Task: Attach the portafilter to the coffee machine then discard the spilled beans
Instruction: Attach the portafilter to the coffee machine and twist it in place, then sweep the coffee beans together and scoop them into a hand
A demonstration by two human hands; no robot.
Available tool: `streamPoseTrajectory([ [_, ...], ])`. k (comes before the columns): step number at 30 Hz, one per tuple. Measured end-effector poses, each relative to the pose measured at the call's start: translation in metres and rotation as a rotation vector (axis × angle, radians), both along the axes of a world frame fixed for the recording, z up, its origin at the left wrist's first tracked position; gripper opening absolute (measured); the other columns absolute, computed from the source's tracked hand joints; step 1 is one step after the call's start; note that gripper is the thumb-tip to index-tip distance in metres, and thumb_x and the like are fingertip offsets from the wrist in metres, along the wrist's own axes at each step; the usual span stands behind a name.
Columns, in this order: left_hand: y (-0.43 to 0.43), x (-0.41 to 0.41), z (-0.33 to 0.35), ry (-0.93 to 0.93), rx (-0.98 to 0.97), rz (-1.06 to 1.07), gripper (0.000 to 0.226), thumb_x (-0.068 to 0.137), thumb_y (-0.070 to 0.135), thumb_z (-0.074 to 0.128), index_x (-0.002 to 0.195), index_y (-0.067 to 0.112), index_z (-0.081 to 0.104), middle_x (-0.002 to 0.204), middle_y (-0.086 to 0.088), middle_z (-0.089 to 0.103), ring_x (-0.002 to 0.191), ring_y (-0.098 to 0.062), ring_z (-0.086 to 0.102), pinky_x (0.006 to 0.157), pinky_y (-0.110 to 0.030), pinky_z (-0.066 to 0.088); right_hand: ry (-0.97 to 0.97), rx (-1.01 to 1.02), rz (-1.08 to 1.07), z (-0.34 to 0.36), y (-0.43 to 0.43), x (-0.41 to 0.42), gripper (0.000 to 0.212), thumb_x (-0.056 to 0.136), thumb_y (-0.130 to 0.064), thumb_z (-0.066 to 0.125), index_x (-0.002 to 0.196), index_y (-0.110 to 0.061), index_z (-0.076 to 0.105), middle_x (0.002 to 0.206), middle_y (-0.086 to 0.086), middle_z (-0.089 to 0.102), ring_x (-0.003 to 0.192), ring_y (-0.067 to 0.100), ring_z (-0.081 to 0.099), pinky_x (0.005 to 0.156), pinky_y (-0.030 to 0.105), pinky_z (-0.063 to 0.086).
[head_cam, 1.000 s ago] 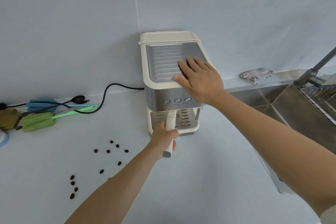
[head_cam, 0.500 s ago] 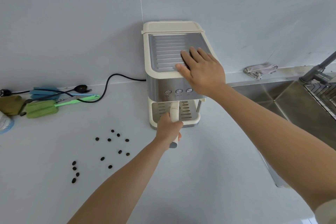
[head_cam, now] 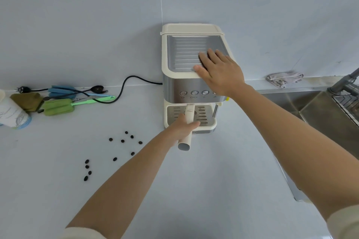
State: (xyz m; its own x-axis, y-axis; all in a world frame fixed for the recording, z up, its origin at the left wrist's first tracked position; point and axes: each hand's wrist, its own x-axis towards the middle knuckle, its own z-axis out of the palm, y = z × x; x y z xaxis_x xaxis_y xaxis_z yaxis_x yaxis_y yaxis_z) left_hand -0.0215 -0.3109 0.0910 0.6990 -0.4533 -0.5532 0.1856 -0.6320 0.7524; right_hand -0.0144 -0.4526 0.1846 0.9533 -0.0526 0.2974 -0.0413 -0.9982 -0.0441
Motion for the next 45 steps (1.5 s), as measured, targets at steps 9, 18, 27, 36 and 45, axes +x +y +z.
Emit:
streamPoseTrajectory([
  [9,0.024,-0.004,-0.003,-0.501,0.360,-0.258,0.061,0.095,0.047,0.023,0.146,0.016,0.011,0.157,-0.006,0.011,0.142,-0.025,0.014,0.114,-0.049,0.016,0.040,-0.048,0.033,0.000,0.000,-0.003,0.080,0.081,-0.053,0.001,0.124,0.001,0.041,0.117,0.021,0.050,0.103,0.035,0.046,0.087,0.045,0.038],
  [18,0.125,0.000,-0.007,-0.780,0.667,-0.095,0.066,0.095,0.049,0.016,0.146,0.021,-0.014,0.157,-0.003,-0.018,0.145,-0.019,-0.013,0.116,-0.043,-0.006,0.209,-0.071,0.083,-0.004,0.050,-0.024,0.092,0.073,-0.065,-0.013,0.144,-0.007,-0.006,0.154,0.017,-0.009,0.141,0.034,-0.009,0.113,0.050,-0.001],
  [27,0.224,0.012,-0.024,-0.912,0.756,-0.031,0.085,0.065,0.071,-0.026,0.133,0.020,-0.027,0.158,-0.005,-0.010,0.145,-0.023,-0.007,0.117,-0.044,-0.001,0.140,-0.011,0.213,-0.047,0.134,-0.031,0.099,0.071,-0.068,-0.024,0.141,-0.001,-0.005,0.153,0.021,0.001,0.141,0.033,-0.002,0.109,0.041,-0.007],
  [36,0.308,0.032,-0.059,-0.747,0.739,-0.202,0.070,0.092,0.057,0.010,0.140,0.020,-0.025,0.156,-0.004,-0.019,0.145,-0.020,-0.014,0.118,-0.041,-0.005,0.395,0.138,0.089,-0.112,0.214,-0.031,0.097,0.064,-0.074,-0.022,0.132,-0.006,-0.026,0.147,0.007,-0.025,0.138,0.022,-0.020,0.111,0.033,-0.011],
  [45,0.335,0.023,-0.096,-0.604,0.725,-0.357,0.078,0.092,0.058,0.017,0.144,0.013,-0.019,0.156,-0.003,-0.022,0.144,-0.017,-0.017,0.117,-0.039,-0.008,0.576,0.176,-0.060,-0.153,0.247,-0.044,0.082,0.087,-0.057,0.012,0.140,-0.003,-0.019,0.152,0.012,-0.020,0.140,0.024,-0.017,0.116,0.036,-0.004],
])
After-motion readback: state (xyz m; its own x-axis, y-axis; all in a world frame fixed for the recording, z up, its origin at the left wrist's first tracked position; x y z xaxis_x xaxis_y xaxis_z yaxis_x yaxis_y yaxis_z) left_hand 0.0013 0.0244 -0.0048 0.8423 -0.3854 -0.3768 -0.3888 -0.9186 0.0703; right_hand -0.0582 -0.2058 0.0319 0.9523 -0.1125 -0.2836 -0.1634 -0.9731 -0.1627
